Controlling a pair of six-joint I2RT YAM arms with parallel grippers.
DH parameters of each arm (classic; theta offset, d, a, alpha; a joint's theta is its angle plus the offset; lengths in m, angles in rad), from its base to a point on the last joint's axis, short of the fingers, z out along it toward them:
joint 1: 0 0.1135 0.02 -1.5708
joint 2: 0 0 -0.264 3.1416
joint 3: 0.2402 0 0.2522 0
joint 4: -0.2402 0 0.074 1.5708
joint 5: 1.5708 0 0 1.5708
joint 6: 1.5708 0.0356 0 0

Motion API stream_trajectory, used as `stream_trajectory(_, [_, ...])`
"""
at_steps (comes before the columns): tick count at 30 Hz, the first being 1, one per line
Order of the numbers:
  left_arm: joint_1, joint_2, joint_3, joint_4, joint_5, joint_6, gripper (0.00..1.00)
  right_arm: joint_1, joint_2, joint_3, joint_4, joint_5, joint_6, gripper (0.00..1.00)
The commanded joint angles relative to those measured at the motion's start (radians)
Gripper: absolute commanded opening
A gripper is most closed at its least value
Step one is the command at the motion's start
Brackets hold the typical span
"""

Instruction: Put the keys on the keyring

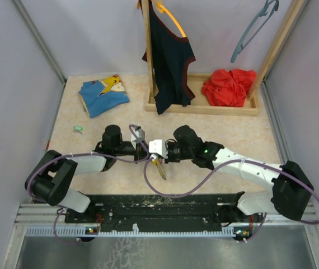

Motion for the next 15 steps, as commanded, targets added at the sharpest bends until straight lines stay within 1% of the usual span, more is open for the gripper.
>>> stream_trajectory(1, [0.002,-0.035,-0.002,-0.004,-0.01,-0.001,0.0,0.001,-0.051,-0.021,0.036,0.03,0.037,0.0])
stream_trajectory(4, [0.008,-0.064,-0.015,0.025,-0.014,-0.029,0.0,0.002,-0.046,-0.042,0.036,0.013,0.051,0.0])
stream_trajectory(8, [0.009,-0.109,-0.035,0.063,-0.04,-0.061,0.0,0.003,-0.035,-0.047,0.053,-0.066,0.073,0.0])
stream_trajectory(10, [0.008,-0.115,-0.046,0.1,-0.059,-0.087,0.0,0.007,-0.012,-0.041,0.057,-0.079,0.073,0.0])
stream_trajectory(15, [0.007,-0.119,-0.105,0.307,-0.082,-0.195,0.0,0.016,0.049,-0.03,0.088,-0.096,0.073,0.0])
